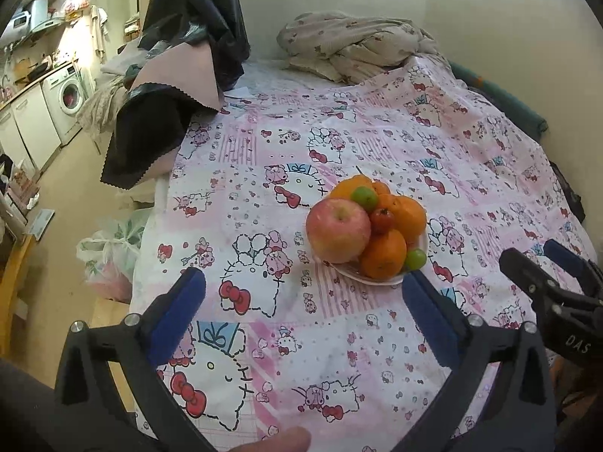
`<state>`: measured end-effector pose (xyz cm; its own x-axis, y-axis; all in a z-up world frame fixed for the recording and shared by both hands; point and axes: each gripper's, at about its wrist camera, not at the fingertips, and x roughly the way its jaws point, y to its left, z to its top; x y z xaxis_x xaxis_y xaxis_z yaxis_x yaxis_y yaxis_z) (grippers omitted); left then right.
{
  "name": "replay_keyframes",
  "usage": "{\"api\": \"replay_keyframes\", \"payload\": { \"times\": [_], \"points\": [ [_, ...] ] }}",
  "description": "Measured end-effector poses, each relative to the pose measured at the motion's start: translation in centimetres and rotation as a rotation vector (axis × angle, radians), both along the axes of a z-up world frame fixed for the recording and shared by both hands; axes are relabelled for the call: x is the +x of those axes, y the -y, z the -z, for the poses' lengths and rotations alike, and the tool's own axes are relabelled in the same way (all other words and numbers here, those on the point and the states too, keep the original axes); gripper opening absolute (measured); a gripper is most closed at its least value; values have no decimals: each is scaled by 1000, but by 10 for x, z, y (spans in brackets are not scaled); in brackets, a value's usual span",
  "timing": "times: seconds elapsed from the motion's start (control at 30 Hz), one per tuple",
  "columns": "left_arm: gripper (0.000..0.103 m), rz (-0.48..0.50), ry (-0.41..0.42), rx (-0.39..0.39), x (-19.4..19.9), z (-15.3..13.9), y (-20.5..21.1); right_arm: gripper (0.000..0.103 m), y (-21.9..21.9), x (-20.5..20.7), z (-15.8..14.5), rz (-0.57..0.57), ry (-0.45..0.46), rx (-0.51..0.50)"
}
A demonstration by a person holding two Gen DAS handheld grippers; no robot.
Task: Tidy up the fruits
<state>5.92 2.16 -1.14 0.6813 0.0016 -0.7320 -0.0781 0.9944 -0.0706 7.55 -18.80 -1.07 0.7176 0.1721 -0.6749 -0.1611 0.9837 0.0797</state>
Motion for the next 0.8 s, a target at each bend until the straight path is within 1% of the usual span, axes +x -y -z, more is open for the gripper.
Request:
{"api": "replay_keyframes", "payload": {
  "times": [0.1,0.37,0.8],
  "points": [
    [103,11,-1,-5,-1,1,3,103,1,0,1,7,-8,8],
    [103,-1,-2,-23,-1,2,4,103,-2,-1,1,2,5,-11],
    [103,-6,-2,-36,1,-2,-1,103,-1,-2,0,7,6,-12]
  ]
}}
